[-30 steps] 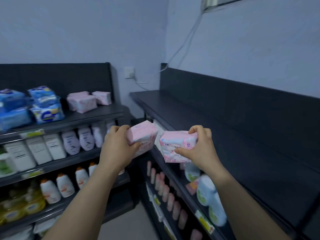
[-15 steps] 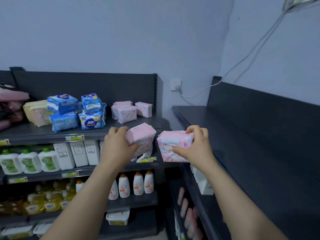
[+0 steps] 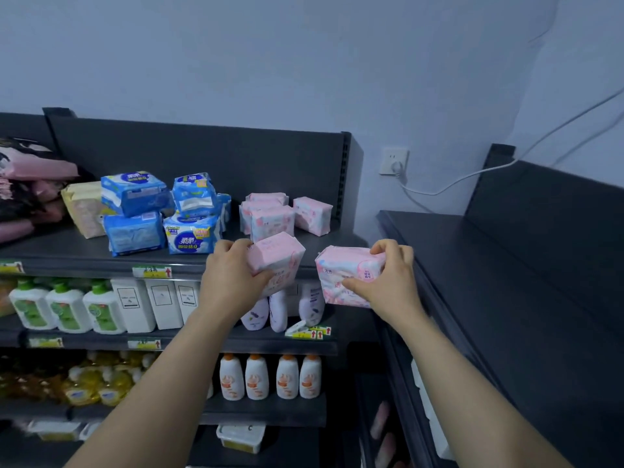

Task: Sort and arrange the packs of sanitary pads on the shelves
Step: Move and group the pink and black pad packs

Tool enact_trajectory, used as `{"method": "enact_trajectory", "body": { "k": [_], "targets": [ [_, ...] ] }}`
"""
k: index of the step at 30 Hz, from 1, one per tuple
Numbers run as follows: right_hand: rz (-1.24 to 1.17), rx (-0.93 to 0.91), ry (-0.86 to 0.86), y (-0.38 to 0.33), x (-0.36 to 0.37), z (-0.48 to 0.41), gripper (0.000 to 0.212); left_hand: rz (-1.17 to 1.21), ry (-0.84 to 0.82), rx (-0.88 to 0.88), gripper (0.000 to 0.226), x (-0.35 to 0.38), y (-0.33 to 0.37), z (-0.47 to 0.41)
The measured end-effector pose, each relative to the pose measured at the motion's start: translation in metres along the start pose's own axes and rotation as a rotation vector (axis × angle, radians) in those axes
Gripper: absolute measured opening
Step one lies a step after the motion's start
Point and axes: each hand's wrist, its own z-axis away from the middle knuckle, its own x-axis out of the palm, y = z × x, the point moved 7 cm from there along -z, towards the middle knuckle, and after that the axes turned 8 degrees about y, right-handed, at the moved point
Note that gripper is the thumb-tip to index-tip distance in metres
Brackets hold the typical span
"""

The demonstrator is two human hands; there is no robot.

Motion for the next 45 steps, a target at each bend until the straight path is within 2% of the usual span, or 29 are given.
{"method": "enact_trajectory", "body": {
  "k": [6, 12, 19, 24, 33, 40, 45],
  "targets": [
    [0.033, 0.014, 0.007, 0.013, 0.051, -0.053, 0.061, 0.026, -0.022, 0.024, 0.057, 0.038, -0.017, -0.066],
    [0.057, 0.063, 0.042, 0.022, 0.096, -0.104, 0.061, 0.037, -0.127, 0.050, 0.069, 0.085, -0.040, -0.133],
    [0.056, 0.135, 0.096, 0.046, 0.142, -0.139, 0.060, 0.050, -0.197, 0.101, 0.067, 0.132, -0.065, -0.184],
    [0.056, 0.171, 0.096, 0.067, 0.171, -0.151, 0.061, 0.068, -0.220, 0.095, 0.056, 0.152, -0.084, -0.204],
    [0.098, 0.192, 0.021, 0.091, 0.208, -0.177, 0.062, -0.010, -0.222, 0.121, 0.054, 0.160, -0.082, -0.210],
    [0.093, 0.133, -0.073, 0.090, 0.228, -0.195, 0.056, -0.083, -0.236, 0.186, 0.073, 0.157, -0.063, -0.210],
    [0.106, 0.049, -0.071, 0.085, 0.211, -0.194, 0.049, -0.057, -0.186, 0.208, 0.060, 0.153, -0.047, -0.209]
  ]
}}
